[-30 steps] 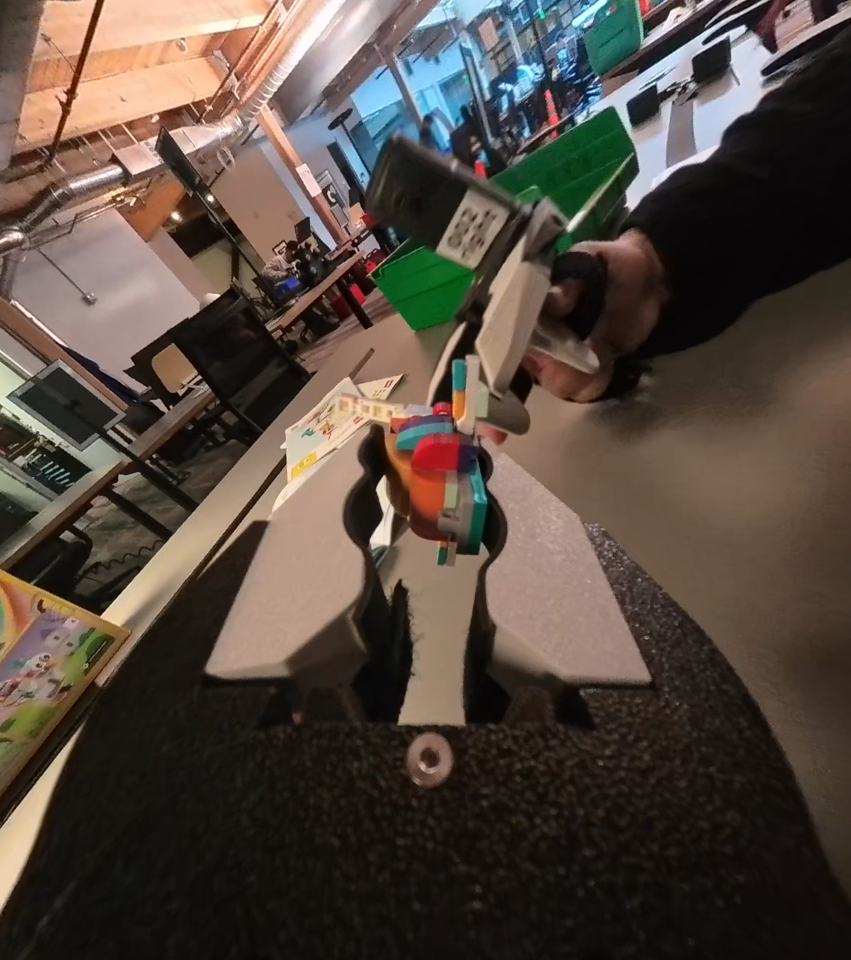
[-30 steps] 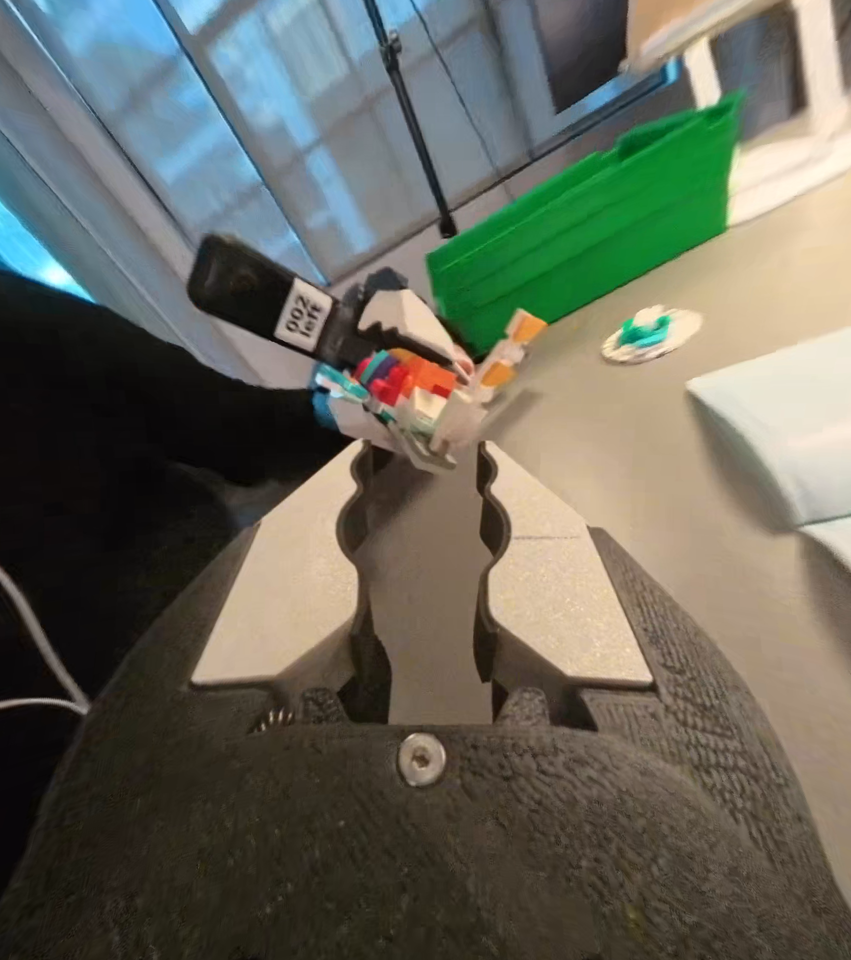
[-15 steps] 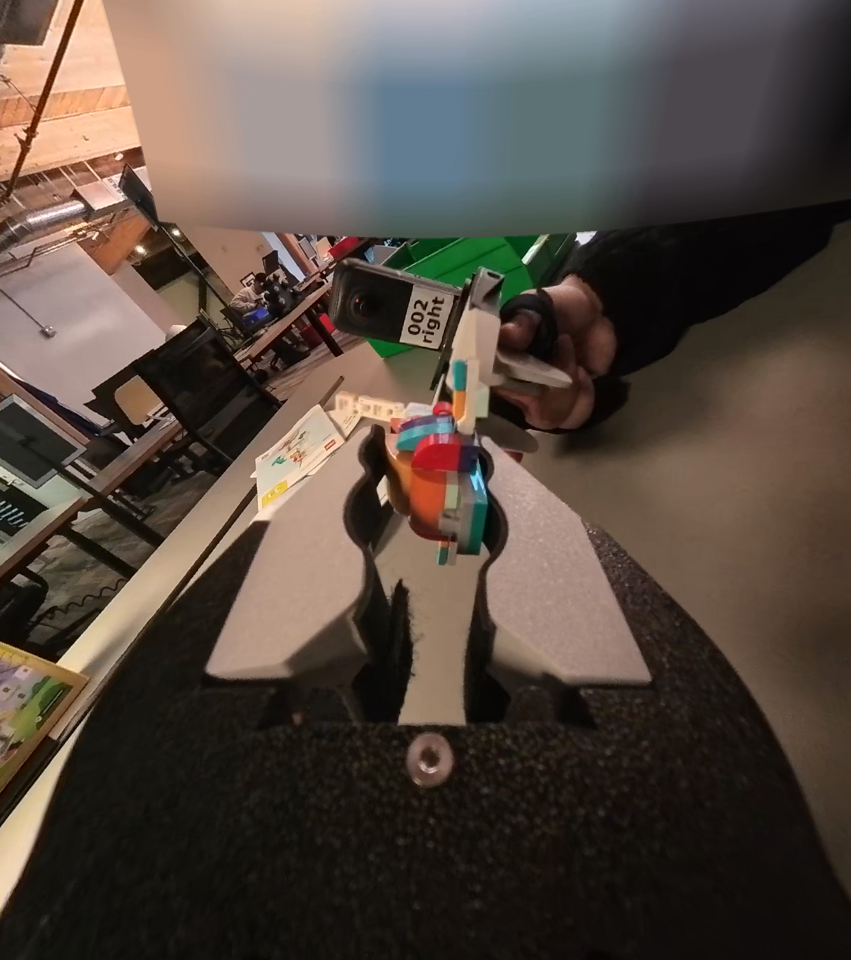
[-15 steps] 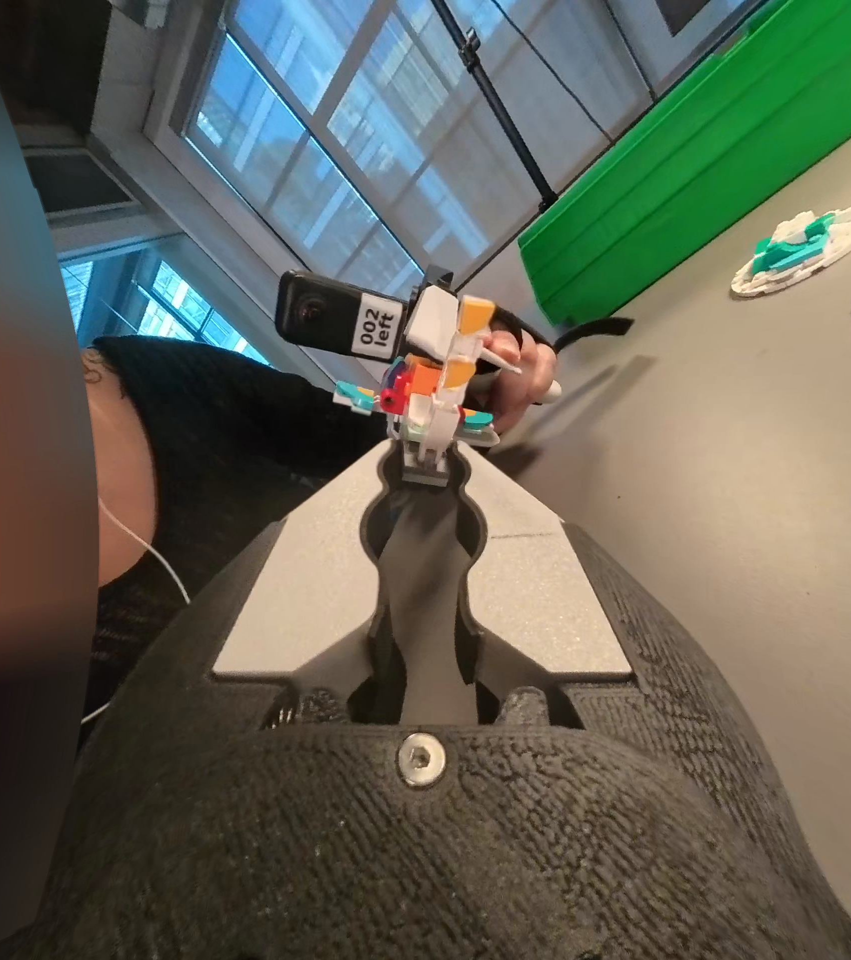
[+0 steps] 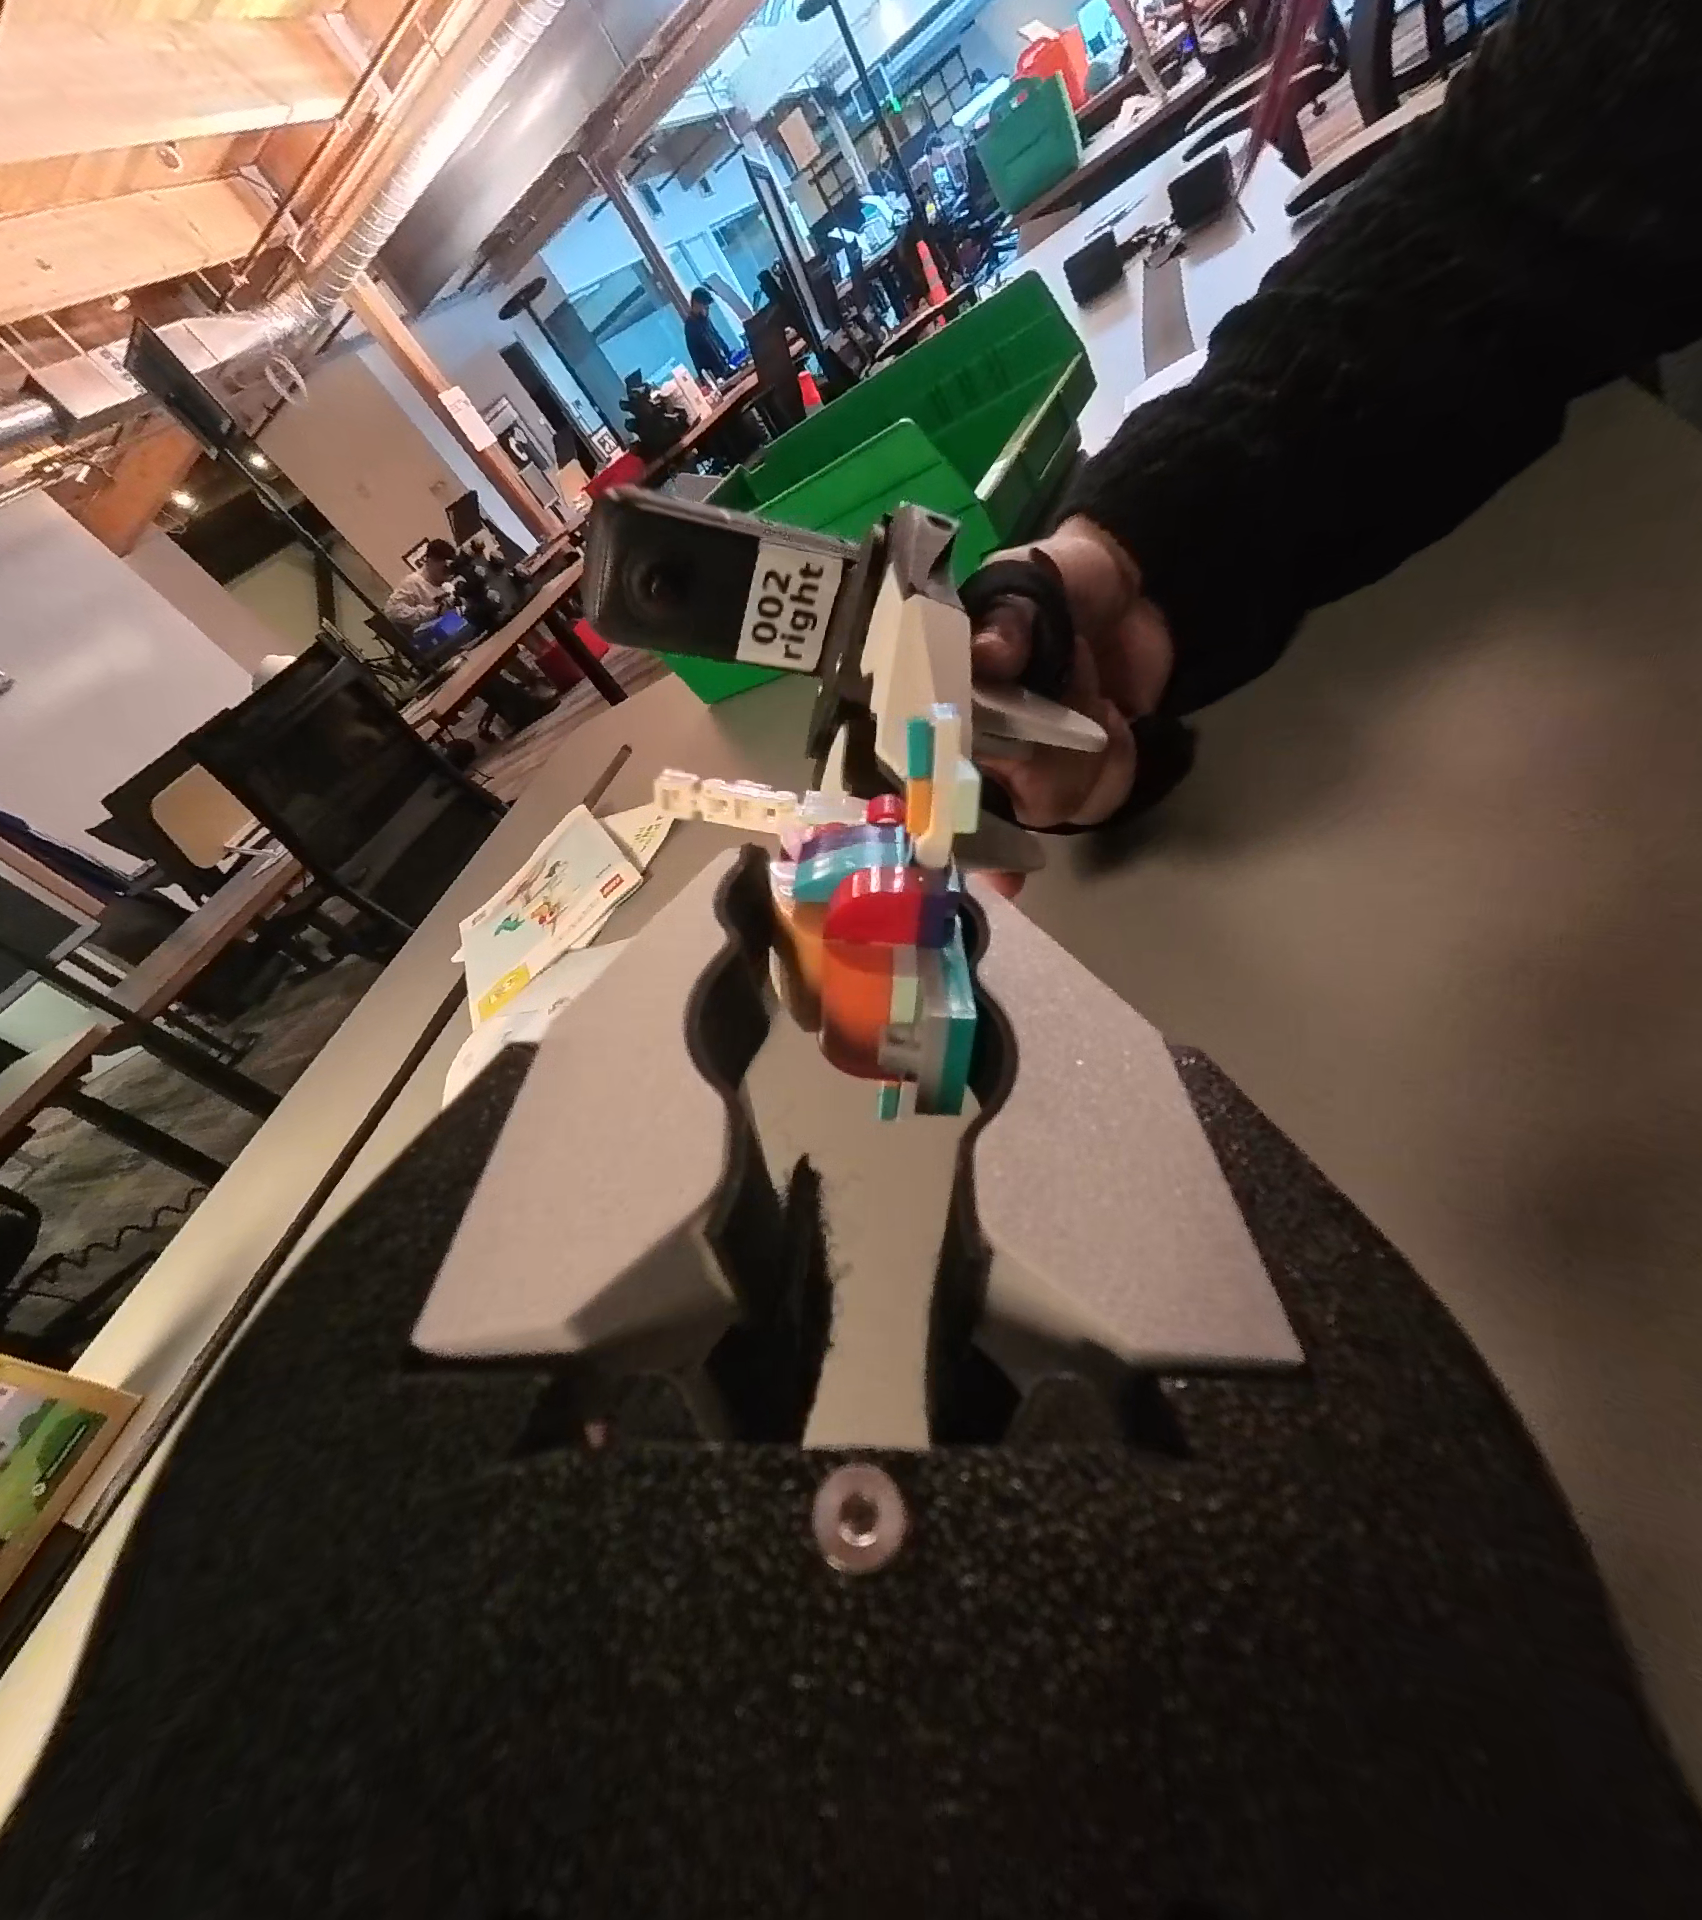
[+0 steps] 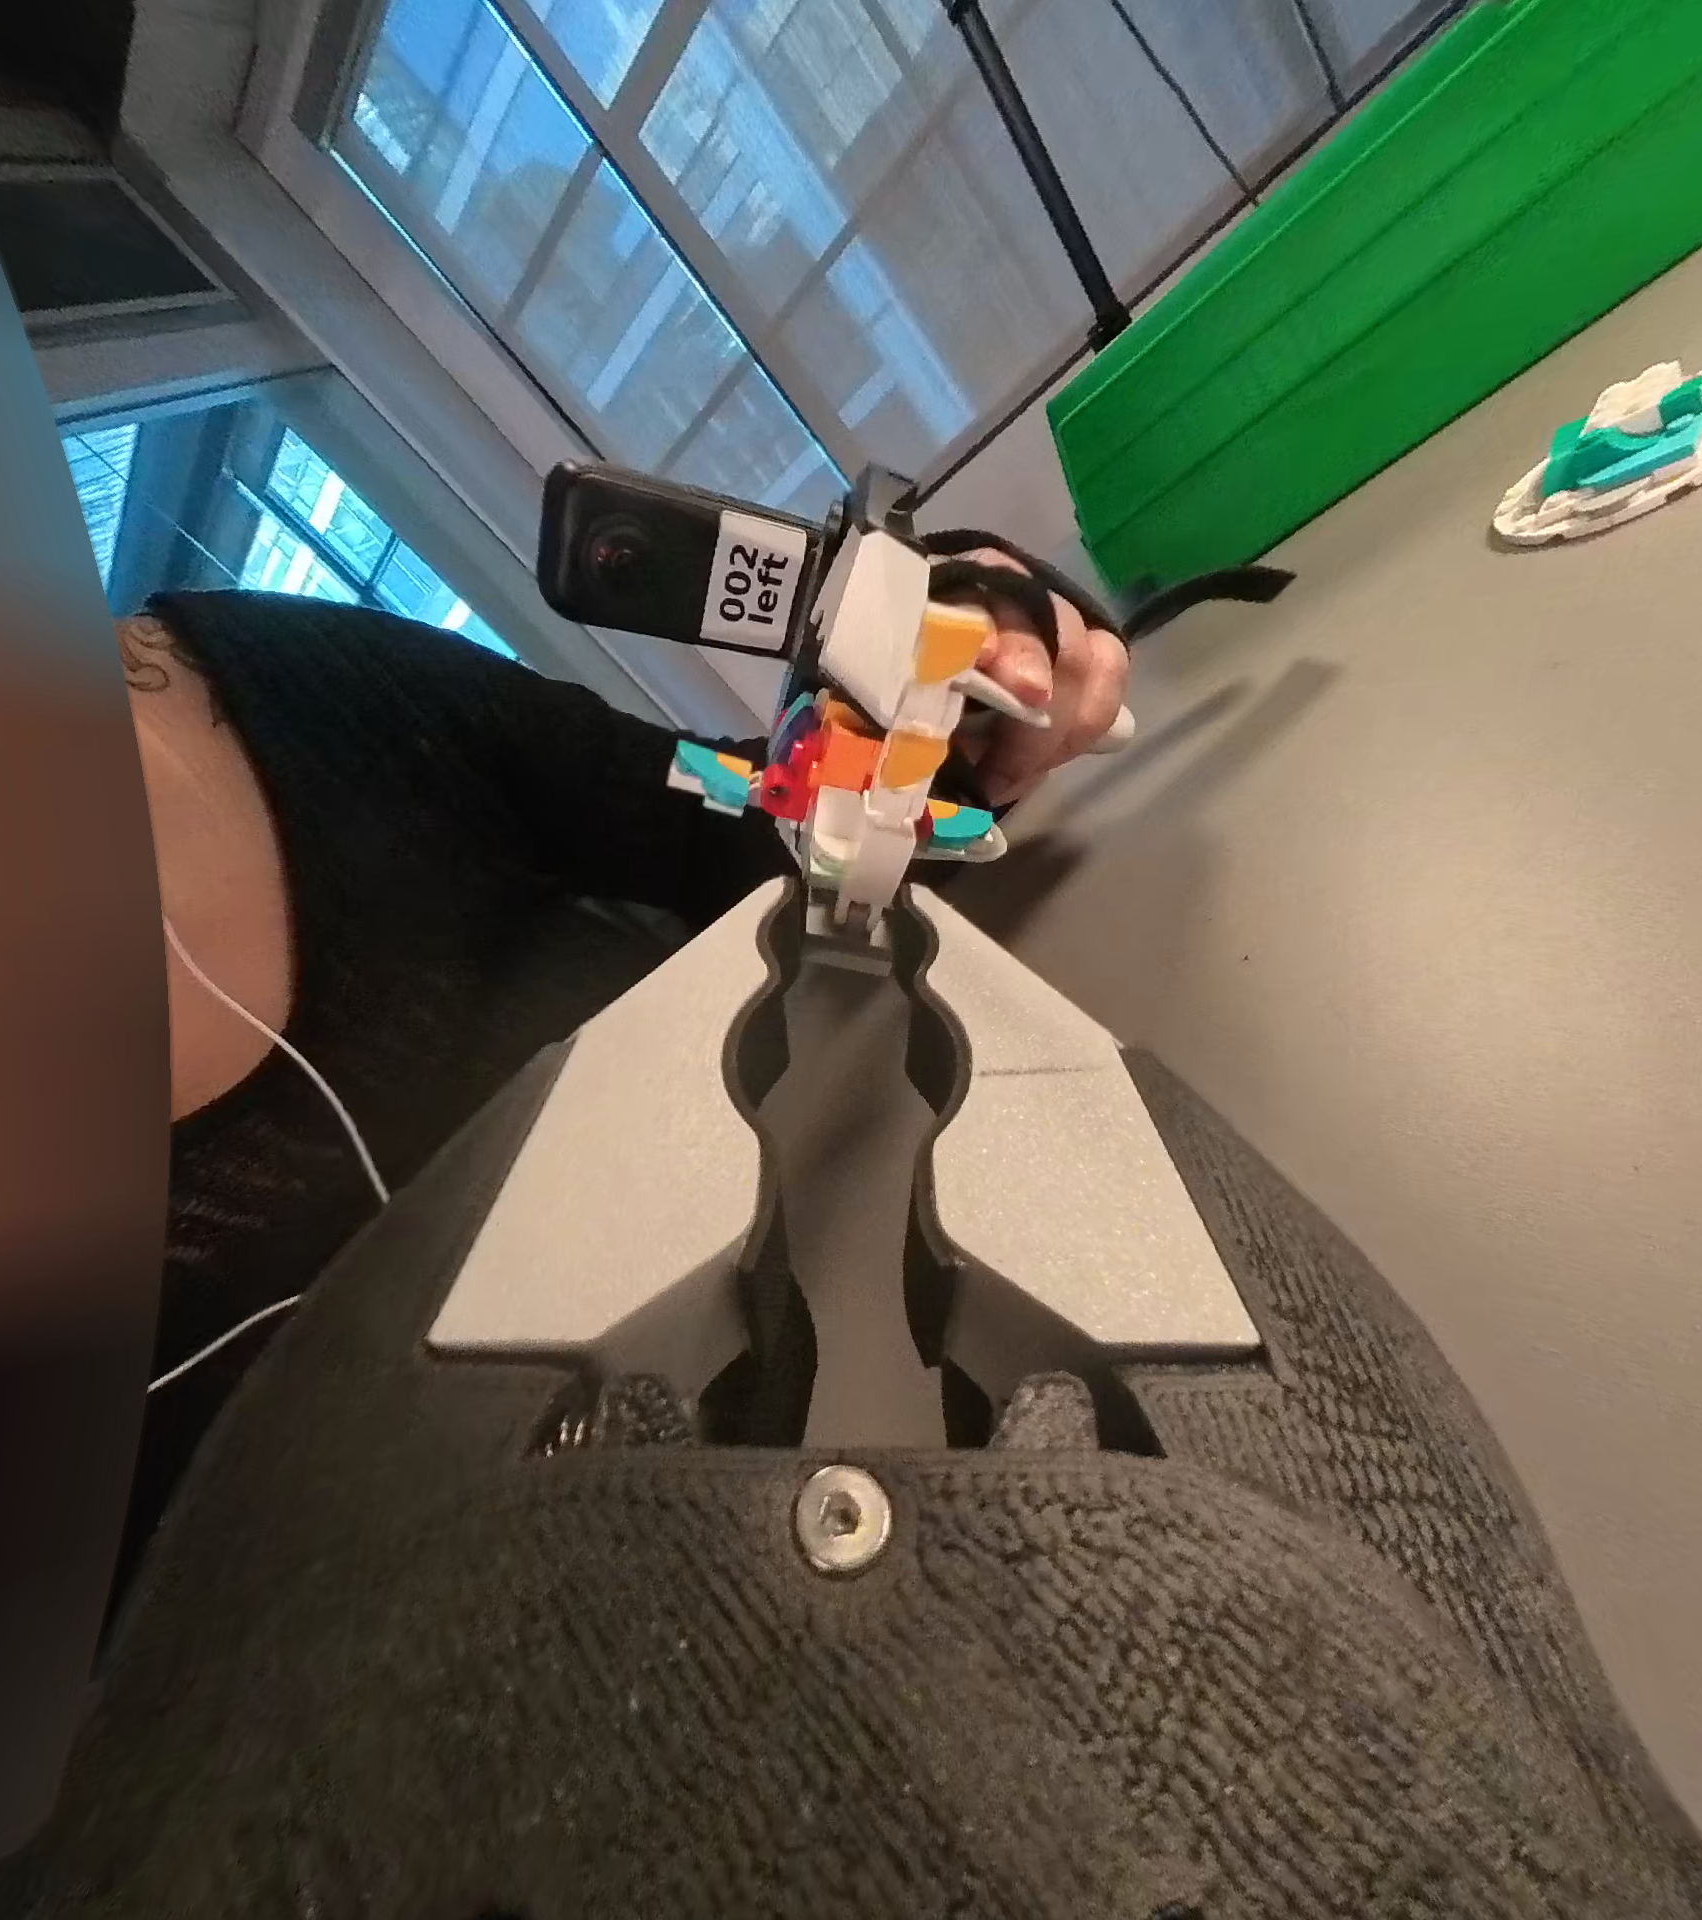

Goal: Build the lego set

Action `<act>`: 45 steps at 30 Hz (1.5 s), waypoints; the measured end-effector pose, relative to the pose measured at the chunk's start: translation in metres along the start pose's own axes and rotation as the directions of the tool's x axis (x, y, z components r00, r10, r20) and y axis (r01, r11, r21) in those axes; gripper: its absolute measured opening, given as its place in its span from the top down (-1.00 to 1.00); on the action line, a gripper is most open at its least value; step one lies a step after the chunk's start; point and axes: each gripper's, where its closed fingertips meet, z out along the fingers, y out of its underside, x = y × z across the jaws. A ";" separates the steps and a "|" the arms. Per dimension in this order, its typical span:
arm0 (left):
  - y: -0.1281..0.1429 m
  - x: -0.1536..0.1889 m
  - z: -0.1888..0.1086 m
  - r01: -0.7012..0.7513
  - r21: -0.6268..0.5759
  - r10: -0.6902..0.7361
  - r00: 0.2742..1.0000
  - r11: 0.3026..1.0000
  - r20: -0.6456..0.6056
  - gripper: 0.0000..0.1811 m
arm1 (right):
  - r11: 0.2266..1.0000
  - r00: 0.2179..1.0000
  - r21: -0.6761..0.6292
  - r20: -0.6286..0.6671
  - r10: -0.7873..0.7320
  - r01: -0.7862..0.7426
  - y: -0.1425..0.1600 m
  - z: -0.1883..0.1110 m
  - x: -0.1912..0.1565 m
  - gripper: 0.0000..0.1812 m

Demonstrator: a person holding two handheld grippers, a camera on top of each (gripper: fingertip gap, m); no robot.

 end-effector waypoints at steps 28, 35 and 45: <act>0.001 -0.007 0.000 -0.062 -0.048 0.066 0.995 0.997 0.077 0.66 | 0.999 1.000 0.030 -0.003 0.018 -0.018 -0.005 -0.001 0.002 0.83; 0.007 -0.009 0.001 0.006 -0.049 -0.002 0.997 0.999 0.082 0.66 | 0.999 0.999 0.034 -0.022 0.031 -0.030 -0.006 -0.002 0.006 0.83; 0.036 -0.007 0.008 0.123 -0.166 -0.116 0.992 0.978 0.054 0.67 | 0.981 0.981 0.049 -0.037 0.190 -0.188 -0.004 -0.002 0.015 0.83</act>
